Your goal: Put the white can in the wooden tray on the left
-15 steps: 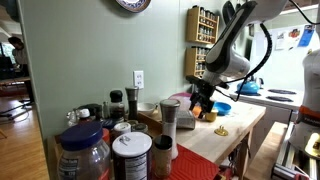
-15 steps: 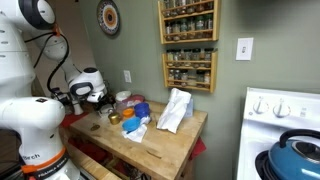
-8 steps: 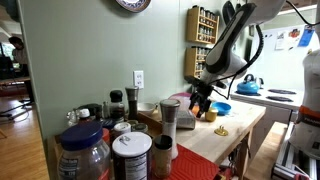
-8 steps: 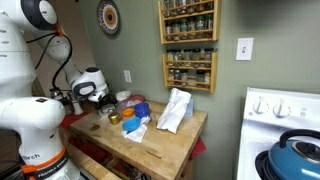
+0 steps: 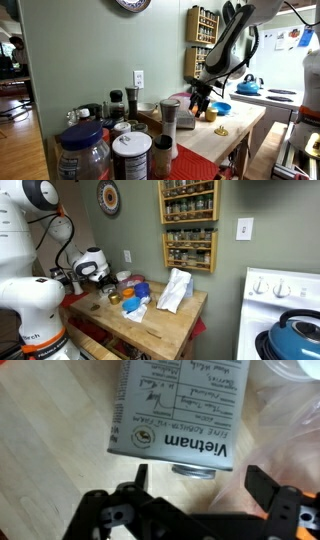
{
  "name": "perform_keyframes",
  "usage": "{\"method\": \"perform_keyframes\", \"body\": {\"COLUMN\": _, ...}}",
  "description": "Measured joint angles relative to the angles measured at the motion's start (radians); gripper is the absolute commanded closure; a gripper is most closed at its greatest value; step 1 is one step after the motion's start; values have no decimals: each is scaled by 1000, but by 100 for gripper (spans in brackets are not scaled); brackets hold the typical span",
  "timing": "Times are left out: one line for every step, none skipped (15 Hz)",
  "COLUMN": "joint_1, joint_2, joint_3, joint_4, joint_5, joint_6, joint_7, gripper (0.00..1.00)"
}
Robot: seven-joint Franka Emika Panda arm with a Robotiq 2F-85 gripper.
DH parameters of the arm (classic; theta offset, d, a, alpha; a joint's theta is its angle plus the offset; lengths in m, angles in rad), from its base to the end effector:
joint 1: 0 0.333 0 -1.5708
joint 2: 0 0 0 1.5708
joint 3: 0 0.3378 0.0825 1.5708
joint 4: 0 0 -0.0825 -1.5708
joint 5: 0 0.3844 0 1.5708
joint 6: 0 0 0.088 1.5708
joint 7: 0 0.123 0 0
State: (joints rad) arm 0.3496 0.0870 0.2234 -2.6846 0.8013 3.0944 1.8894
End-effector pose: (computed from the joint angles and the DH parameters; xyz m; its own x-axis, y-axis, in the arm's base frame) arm 0.3898 0.1831 0.2358 -0.4764 -0.8182 -0.3218 -0.8425 0.5296 -0.0991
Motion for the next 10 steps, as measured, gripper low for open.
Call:
{"method": "perform_keyframes", "body": {"joint_1": 2, "joint_2": 6, "joint_3": 0, "joint_4": 4, "joint_5": -4, "joint_6": 0, "joint_7": 8, "gripper": 3}}
{"method": "perform_keyframes", "body": {"joint_1": 4, "joint_2": 12, "joint_3": -2, "joint_4": 6, "joint_5": -14, "joint_6": 0, "joint_7": 18, "gripper": 3}}
{"method": "perform_keyframes", "body": {"joint_1": 5, "joint_2": 19, "joint_3": -5, "joint_4": 7, "joint_5": -26, "joint_6": 0, "joint_7": 30, "gripper": 4}}
{"method": "perform_keyframes", "body": {"joint_1": 5, "joint_2": 24, "joint_3": -11, "joint_4": 7, "joint_5": -41, "joint_6": 0, "joint_7": 43, "gripper": 4}}
{"method": "perform_keyframes", "body": {"joint_1": 5, "joint_2": 29, "joint_3": -19, "joint_4": 7, "joint_5": -54, "joint_6": 0, "joint_7": 57, "gripper": 6}}
{"method": "perform_keyframes", "body": {"joint_1": 5, "joint_2": 34, "joint_3": -27, "joint_4": 7, "joint_5": -67, "joint_6": 0, "joint_7": 68, "gripper": 15}}
{"method": "perform_keyframes", "body": {"joint_1": 5, "joint_2": 37, "joint_3": -34, "joint_4": 7, "joint_5": -77, "joint_6": 0, "joint_7": 77, "gripper": 26}}
{"method": "perform_keyframes", "body": {"joint_1": 5, "joint_2": 39, "joint_3": -39, "joint_4": 8, "joint_5": -85, "joint_6": 0, "joint_7": 85, "gripper": 33}}
{"method": "perform_keyframes", "body": {"joint_1": 3, "joint_2": 41, "joint_3": -38, "joint_4": 9, "joint_5": -89, "joint_6": -1, "joint_7": 90, "gripper": 41}}
{"method": "perform_keyframes", "body": {"joint_1": 2, "joint_2": 43, "joint_3": -35, "joint_4": 11, "joint_5": -90, "joint_6": -3, "joint_7": 94, "gripper": 46}}
